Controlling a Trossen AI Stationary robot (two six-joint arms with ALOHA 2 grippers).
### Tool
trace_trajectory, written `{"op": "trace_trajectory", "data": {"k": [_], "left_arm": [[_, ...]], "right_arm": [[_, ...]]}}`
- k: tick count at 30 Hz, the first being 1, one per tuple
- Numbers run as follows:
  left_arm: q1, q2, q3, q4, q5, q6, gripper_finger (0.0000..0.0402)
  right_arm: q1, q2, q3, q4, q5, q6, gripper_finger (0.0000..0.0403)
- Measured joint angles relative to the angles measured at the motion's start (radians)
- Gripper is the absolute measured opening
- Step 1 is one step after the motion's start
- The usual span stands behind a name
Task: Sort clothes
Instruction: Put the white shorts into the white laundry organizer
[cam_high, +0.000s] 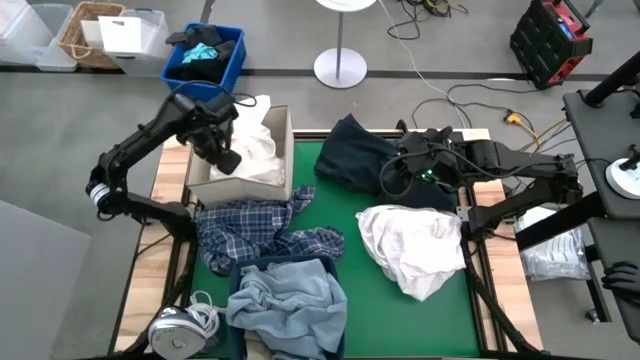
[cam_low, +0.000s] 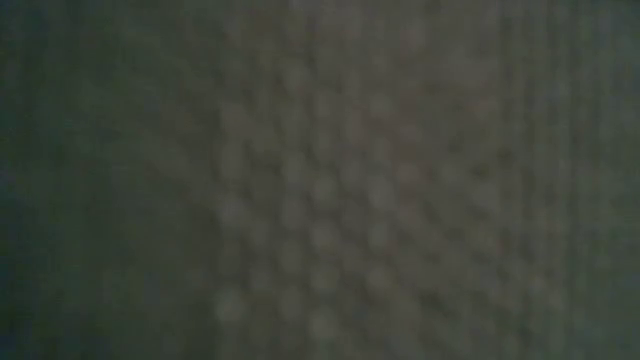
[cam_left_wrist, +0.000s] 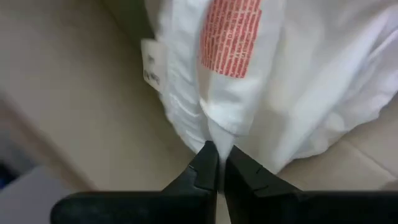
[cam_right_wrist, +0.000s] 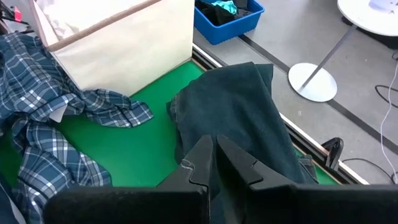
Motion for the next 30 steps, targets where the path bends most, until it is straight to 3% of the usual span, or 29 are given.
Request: {"op": "trace_trajectory", "data": {"k": [4, 11, 20, 25, 30], "left_arm": [[0.0, 0.022, 0.001, -0.002, 0.074, -0.002, 0.0], [-0.001, 0.018, 0.122, -0.001, 0.068, -0.006, 0.0015], [-0.001, 0.018, 0.358, 0.006, 0.069, -0.037, 0.0123], [-0.001, 0.018, 0.376, 0.196, -0.004, -0.052, 0.0187], [0.0, 0.064, 0.346, 0.398, -0.063, -0.147, 0.0211]], "right_arm": [[0.0, 0.0, -0.001, 0.0, 0.0, -0.007, 0.0012], [0.0, 0.0, -0.001, 0.0, 0.0, -0.007, 0.0012], [0.0, 0.0, -0.001, 0.0, 0.0, -0.007, 0.0012], [0.0, 0.0, -0.001, 0.0, 0.0, -0.007, 0.0012], [0.0, 0.0, -0.001, -0.001, 0.008, -0.007, 0.0012]]}}
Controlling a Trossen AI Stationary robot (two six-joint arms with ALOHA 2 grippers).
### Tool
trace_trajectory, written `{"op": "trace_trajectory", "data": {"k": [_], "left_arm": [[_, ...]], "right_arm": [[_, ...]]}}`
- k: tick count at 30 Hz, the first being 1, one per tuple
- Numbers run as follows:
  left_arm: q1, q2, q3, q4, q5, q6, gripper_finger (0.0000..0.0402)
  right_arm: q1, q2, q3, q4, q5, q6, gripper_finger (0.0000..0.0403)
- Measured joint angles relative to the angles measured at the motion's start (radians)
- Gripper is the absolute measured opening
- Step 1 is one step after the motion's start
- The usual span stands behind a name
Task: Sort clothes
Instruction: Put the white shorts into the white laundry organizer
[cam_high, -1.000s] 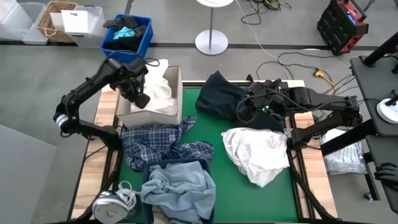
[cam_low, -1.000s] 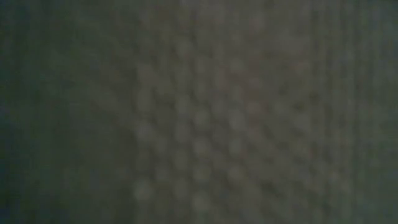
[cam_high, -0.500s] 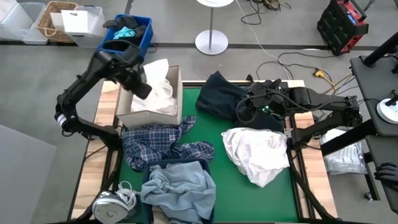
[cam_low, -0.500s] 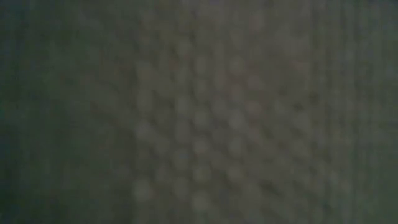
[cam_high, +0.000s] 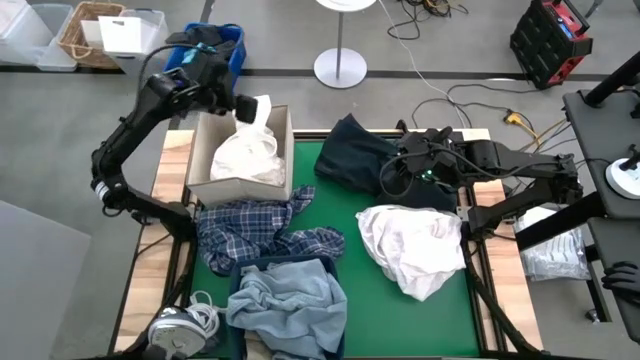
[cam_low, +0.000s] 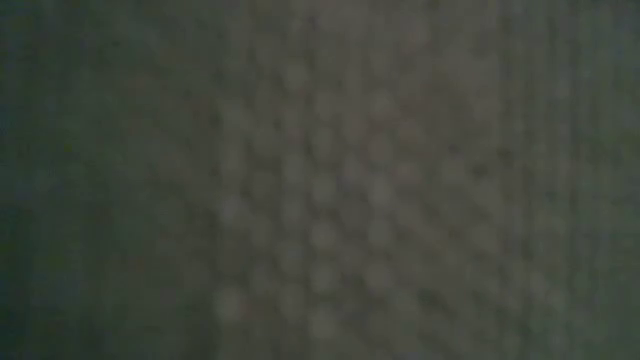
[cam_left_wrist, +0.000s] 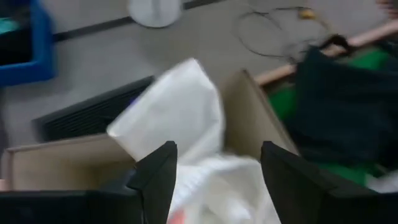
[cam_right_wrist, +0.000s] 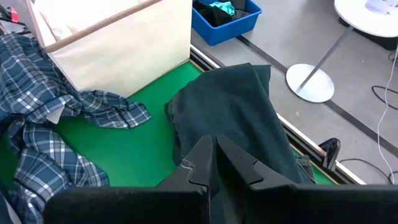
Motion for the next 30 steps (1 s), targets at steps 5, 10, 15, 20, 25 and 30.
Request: {"op": "trace_trajectory", "data": {"k": [5, 10, 15, 20, 25, 30], "left_arm": [[0.001, 0.111, -0.001, -0.031, -0.099, -0.021, 0.0212], [-0.007, 0.217, -0.002, -0.034, -0.097, 0.022, 0.0212], [-0.006, 0.274, -0.002, -0.05, -0.085, 0.053, 0.0212], [-0.007, 0.3, -0.002, -0.051, -0.078, 0.089, 0.0197], [-0.007, 0.31, -0.002, -0.068, -0.073, 0.089, 0.0149], [-0.007, 0.309, -0.002, -0.115, -0.068, 0.109, 0.0088]], "right_arm": [[0.0, 0.0, 0.0, 0.0, 0.0, 0.0, 0.0012], [0.0, 0.0, 0.0, -0.001, 0.001, 0.008, 0.0012], [0.0, 0.0, 0.0, -0.003, 0.001, 0.026, 0.0012], [0.0, 0.0, 0.0, -0.004, 0.016, 0.026, 0.0012], [0.0, 0.0, 0.0, -0.004, 0.032, 0.024, 0.0012], [0.0, 0.0, 0.0, -0.005, 0.043, 0.016, 0.0012]]}}
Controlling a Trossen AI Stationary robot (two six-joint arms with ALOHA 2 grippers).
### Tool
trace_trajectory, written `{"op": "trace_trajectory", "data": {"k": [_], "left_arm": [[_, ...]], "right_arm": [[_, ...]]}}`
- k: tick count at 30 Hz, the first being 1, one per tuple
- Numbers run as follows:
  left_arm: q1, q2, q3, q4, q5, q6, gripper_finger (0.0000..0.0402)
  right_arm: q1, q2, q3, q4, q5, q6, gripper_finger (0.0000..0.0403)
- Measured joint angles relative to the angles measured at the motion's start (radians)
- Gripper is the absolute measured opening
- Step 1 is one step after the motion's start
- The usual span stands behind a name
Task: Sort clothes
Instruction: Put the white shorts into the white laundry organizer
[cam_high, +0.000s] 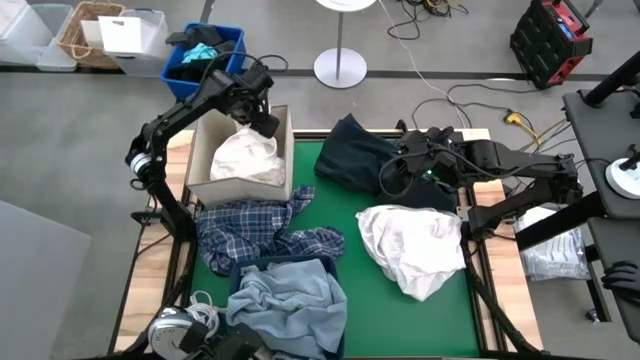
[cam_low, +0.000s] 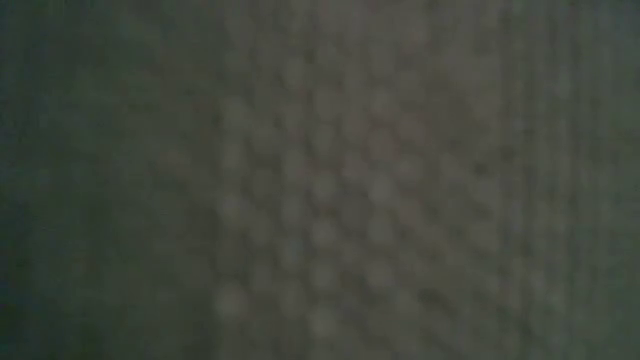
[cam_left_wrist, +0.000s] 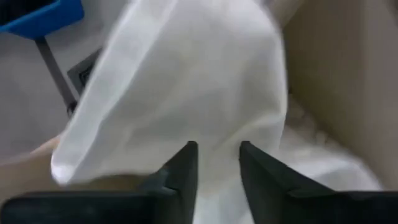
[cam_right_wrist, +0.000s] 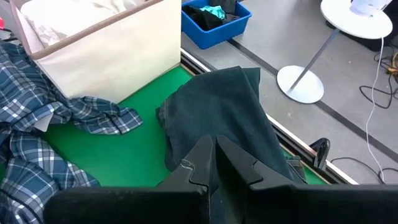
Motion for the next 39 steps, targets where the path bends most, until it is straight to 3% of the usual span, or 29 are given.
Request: {"op": "trace_trajectory", "data": {"k": [6, 14, 27, 32, 39], "left_arm": [[0.0, 0.015, -0.026, -0.227, 0.009, 0.022, 0.0007], [0.0, 0.014, -0.112, -0.241, 0.16, 0.071, 0.0019], [-0.001, 0.013, -0.18, -0.135, 0.131, 0.101, 0.0004], [-0.001, 0.009, -0.117, -0.212, 0.131, 0.063, 0.001], [-0.002, -0.008, 0.088, -0.286, 0.127, 0.054, 0.0052]], "right_arm": [[0.0, 0.0, 0.0, 0.0, 0.0, -0.001, 0.0012], [0.0, 0.0, 0.0, 0.0, 0.0, -0.001, 0.0012], [0.0, 0.0, 0.0, 0.001, 0.0, -0.003, 0.0012], [0.0, 0.0, 0.0, 0.002, 0.0, -0.007, 0.0012], [0.0, 0.0, 0.0, 0.002, 0.0, -0.004, 0.0012]]}}
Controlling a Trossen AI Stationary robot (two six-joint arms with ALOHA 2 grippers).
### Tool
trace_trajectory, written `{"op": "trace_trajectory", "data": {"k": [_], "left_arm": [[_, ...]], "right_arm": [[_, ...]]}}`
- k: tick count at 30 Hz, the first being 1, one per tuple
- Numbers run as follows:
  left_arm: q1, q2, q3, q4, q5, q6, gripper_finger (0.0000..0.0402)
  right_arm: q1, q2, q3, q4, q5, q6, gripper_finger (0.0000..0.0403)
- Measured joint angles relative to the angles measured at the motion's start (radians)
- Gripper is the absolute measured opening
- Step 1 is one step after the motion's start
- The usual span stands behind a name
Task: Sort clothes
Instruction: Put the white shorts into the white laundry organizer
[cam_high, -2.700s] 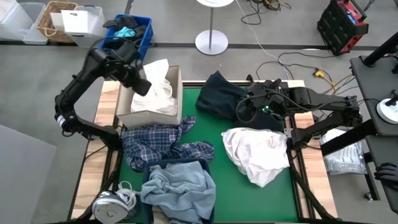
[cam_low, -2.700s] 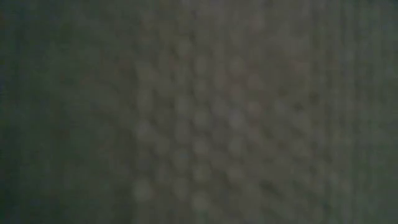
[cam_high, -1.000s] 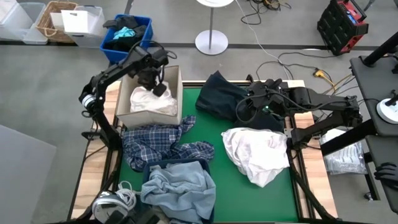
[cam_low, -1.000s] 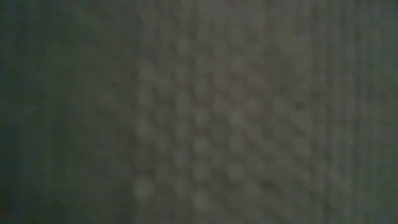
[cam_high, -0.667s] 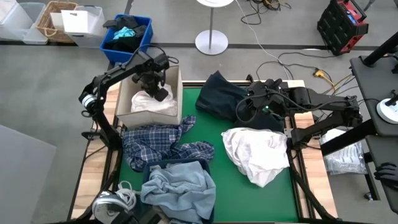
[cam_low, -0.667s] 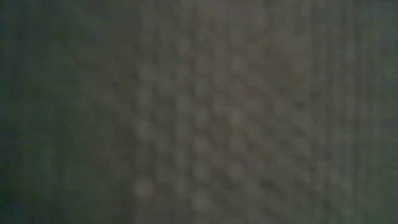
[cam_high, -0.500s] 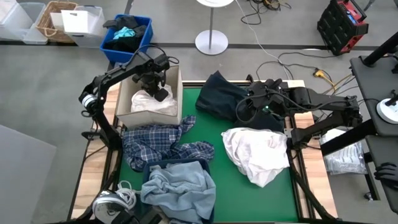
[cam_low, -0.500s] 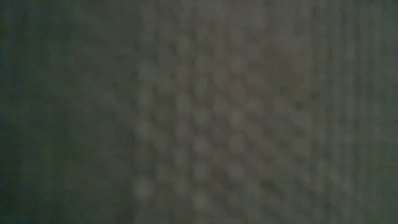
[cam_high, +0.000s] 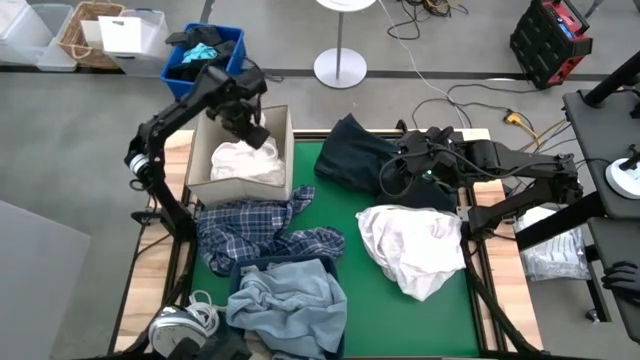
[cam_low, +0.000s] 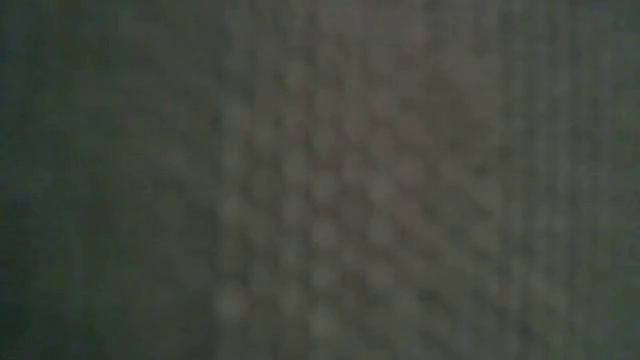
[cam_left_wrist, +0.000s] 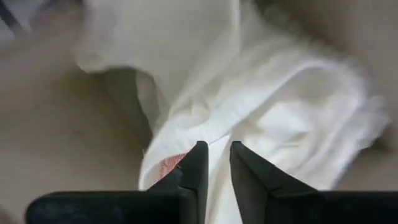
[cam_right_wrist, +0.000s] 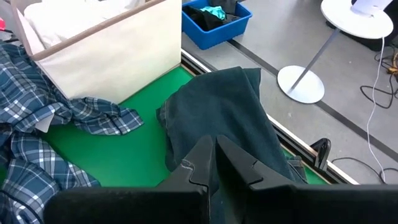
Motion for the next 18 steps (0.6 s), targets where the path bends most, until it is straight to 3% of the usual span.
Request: {"op": "trace_trajectory", "data": {"k": [4, 10, 18], "left_arm": [[0.0, -0.002, 0.16, 0.046, -0.032, 0.007, 0.0072], [0.013, 0.017, 0.297, 0.238, -0.327, 0.001, 0.0076], [0.079, 0.169, 0.319, 0.202, -0.256, 0.028, 0.0075]], "right_arm": [[0.0, 0.0, 0.0, 0.0, 0.0, 0.005, 0.0012], [0.0, 0.0, 0.0, 0.001, 0.003, 0.007, 0.0012], [0.0, 0.0, 0.0, 0.001, 0.003, 0.017, 0.0012]]}}
